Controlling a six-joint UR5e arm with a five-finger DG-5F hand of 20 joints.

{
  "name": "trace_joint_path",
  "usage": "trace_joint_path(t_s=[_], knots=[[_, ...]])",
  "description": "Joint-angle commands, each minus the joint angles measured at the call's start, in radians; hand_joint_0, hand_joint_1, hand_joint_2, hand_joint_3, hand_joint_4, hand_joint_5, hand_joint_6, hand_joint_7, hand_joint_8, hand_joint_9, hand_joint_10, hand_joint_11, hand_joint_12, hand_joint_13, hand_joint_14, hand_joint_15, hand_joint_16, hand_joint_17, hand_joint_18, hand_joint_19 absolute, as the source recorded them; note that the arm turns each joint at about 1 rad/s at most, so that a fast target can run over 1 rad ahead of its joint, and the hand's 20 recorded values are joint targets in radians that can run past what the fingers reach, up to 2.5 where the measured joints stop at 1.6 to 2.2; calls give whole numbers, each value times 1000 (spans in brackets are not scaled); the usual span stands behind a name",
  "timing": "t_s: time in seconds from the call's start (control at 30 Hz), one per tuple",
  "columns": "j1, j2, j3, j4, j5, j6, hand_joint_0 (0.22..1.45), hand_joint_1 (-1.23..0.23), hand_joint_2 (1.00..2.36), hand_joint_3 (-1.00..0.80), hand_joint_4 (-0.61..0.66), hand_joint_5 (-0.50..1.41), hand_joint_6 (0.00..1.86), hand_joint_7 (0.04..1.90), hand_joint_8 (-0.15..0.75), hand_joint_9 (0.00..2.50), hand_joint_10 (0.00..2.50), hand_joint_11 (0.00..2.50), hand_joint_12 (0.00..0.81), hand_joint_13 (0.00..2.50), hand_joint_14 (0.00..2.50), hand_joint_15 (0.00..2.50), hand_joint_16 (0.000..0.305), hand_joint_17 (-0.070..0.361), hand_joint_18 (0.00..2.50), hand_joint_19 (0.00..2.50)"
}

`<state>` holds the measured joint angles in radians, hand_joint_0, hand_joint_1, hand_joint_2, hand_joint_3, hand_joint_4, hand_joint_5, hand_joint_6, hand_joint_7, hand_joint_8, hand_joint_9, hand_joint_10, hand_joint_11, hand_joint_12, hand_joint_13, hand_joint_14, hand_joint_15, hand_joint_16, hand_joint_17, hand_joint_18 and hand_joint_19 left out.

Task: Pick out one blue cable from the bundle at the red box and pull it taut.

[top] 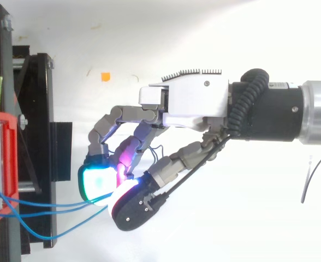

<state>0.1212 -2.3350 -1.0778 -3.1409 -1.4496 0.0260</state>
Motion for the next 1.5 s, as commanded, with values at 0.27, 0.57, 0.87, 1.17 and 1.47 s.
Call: trace_joint_path(t_s=[0.27, 0.57, 0.87, 1.17, 1.47], knots=[[0, 0, -1, 1, 0, 6, 496, -576, 1000, -500, -100, -175, 855, 832, 257, 1033, 20, 533, 258, 717, 10, 268, 39, 88, 674, 360], [0, 0, -1, -1, 0, 6, 599, -605, 1000, -500, -148, -168, 850, 893, 244, 1061, 18, 550, 228, 712, 10, 277, 32, 73, 629, 399], [0, -1, -1, -1, 0, 6, 519, -510, 1000, -500, -115, -165, 851, 879, 265, 1084, 20, 540, 234, 725, 10, 278, 34, 77, 625, 409], [0, -1, -1, -2, 2, 5, 435, -561, 1000, -500, -31, -163, 854, 852, 302, 1106, 18, 535, 269, 747, 9, 273, 42, 94, 662, 396], [2, -1, -1, -1, 2, 5, 462, -753, 1000, -500, 3, -170, 861, 841, 289, 1089, 17, 562, 278, 763, 9, 275, 43, 97, 715, 397]])
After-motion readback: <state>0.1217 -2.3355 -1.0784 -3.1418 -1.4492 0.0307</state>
